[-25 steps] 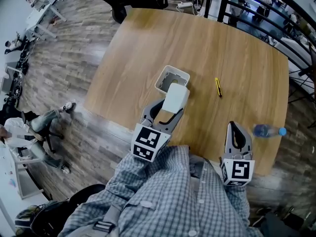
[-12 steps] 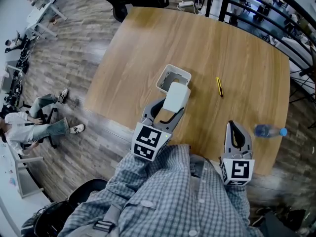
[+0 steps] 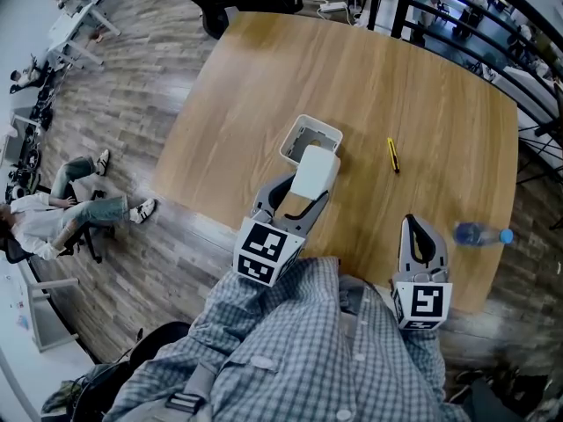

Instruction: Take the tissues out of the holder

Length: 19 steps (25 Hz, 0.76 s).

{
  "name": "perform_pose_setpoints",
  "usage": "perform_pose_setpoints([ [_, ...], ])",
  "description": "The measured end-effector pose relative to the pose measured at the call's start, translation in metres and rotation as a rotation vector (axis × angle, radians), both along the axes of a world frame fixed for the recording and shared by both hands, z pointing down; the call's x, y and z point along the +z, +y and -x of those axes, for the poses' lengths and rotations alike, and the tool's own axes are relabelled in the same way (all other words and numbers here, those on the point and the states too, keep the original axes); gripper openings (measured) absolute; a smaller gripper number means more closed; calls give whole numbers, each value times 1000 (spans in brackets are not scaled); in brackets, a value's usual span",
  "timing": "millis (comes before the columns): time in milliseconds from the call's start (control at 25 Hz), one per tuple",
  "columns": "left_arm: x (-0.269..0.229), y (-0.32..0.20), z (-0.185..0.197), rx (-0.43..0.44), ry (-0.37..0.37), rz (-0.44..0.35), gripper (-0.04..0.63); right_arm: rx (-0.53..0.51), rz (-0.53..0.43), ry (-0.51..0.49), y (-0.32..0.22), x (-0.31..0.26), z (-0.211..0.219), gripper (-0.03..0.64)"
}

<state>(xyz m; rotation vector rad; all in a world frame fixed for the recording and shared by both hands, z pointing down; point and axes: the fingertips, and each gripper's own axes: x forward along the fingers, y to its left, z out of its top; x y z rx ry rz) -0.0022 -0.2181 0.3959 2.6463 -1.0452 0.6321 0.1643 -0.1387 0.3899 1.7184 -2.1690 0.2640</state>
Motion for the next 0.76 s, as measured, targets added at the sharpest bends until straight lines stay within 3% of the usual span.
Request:
perform_pose_setpoints([
  [760, 0, -3, -2, 3, -3, 9, 253, -9, 13, 14, -3, 2, 0, 11],
])
